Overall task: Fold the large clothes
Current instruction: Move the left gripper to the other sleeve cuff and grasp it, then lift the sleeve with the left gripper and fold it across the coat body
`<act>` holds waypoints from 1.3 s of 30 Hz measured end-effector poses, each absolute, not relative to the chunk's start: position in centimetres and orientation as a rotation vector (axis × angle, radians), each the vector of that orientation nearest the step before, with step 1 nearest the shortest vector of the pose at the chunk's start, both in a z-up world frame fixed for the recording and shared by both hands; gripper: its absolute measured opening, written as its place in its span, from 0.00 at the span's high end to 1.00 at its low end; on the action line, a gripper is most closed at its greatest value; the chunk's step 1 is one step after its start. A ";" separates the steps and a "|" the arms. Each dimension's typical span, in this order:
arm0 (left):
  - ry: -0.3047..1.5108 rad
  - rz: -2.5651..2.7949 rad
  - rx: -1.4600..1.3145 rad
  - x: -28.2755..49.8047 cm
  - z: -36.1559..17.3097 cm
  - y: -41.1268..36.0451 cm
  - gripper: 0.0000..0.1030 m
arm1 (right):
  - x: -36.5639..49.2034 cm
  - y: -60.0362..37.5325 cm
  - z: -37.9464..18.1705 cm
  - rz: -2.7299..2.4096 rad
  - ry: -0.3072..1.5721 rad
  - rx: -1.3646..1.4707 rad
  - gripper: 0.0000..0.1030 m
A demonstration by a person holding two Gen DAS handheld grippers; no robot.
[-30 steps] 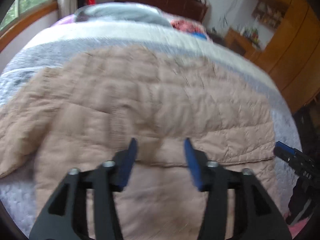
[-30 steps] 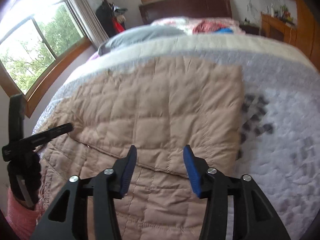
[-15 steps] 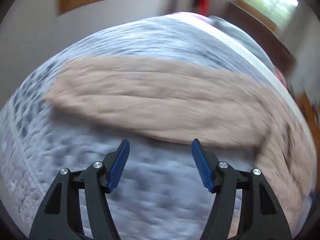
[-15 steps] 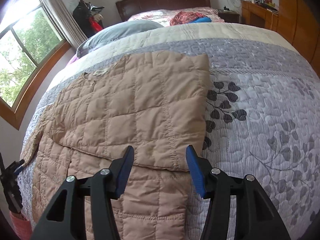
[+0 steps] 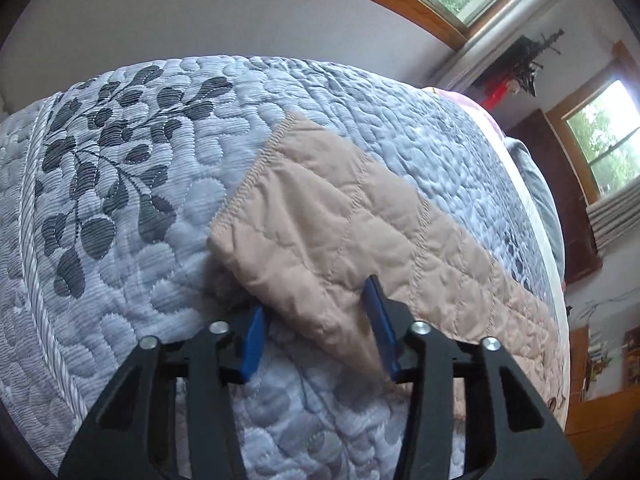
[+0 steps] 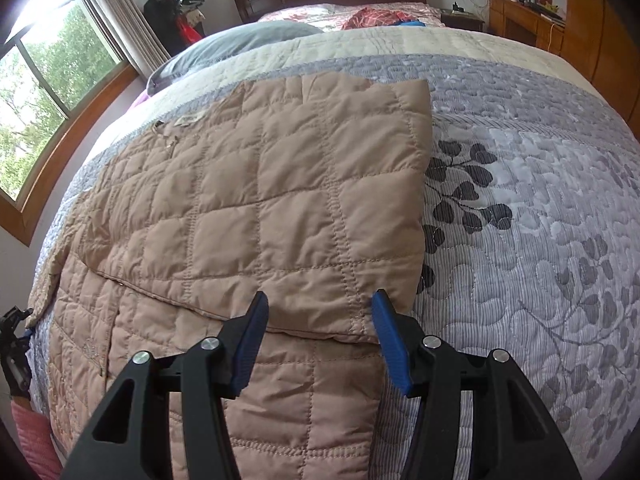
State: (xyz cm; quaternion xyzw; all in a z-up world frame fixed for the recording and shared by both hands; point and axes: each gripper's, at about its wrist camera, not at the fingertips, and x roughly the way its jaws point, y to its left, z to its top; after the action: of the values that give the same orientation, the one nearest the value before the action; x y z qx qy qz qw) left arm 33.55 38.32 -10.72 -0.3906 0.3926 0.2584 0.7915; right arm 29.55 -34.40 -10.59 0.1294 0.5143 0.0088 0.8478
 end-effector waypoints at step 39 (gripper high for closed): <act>0.707 0.062 -0.327 39.5 0.0 12.0 0.98 | 29.0 -34.1 -9.2 0.039 1.094 0.248 0.39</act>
State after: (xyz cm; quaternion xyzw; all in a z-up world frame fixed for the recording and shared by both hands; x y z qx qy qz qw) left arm 39.53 12.05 -0.03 -0.1596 0.3448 0.0300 0.9245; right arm 28.99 -34.07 -9.23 0.1178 0.5187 0.0184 0.8466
